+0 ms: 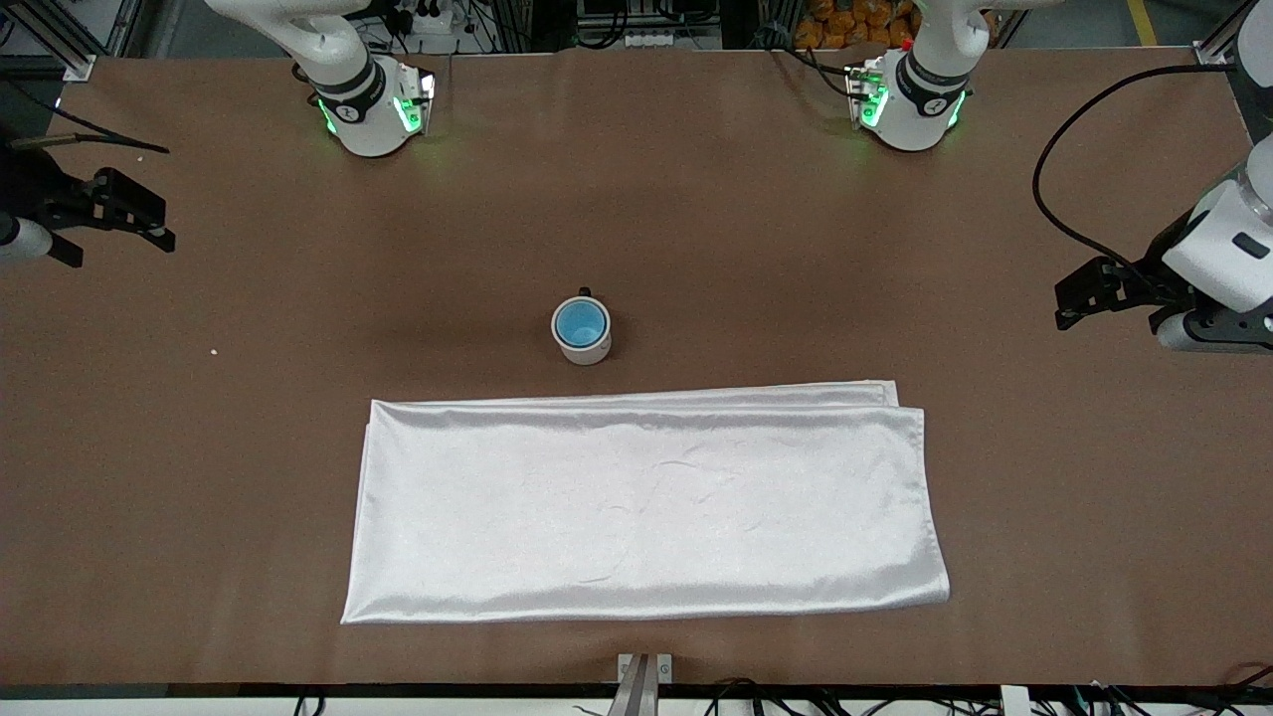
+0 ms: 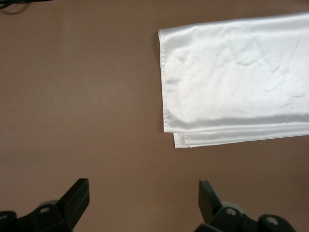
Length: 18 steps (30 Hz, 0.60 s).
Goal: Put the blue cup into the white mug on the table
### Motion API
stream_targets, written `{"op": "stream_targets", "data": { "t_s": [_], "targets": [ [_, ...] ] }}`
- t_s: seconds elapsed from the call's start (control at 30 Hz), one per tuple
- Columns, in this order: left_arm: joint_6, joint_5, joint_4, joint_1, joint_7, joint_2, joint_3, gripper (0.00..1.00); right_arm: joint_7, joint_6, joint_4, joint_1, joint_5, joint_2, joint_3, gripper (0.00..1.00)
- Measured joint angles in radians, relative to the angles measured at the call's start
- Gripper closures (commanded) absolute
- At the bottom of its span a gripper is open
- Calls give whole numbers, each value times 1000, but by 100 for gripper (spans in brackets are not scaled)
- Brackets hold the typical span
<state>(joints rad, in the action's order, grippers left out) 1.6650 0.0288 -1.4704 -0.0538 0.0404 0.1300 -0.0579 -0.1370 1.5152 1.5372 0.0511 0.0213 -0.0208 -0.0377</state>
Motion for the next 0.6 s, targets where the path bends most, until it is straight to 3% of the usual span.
{"op": "stream_targets", "data": {
  "t_s": [0.6],
  "targets": [
    [-1,-2,-51,0,0,-30,1,0,112,-5,0,-8,1,0,0,0]
  ]
}}
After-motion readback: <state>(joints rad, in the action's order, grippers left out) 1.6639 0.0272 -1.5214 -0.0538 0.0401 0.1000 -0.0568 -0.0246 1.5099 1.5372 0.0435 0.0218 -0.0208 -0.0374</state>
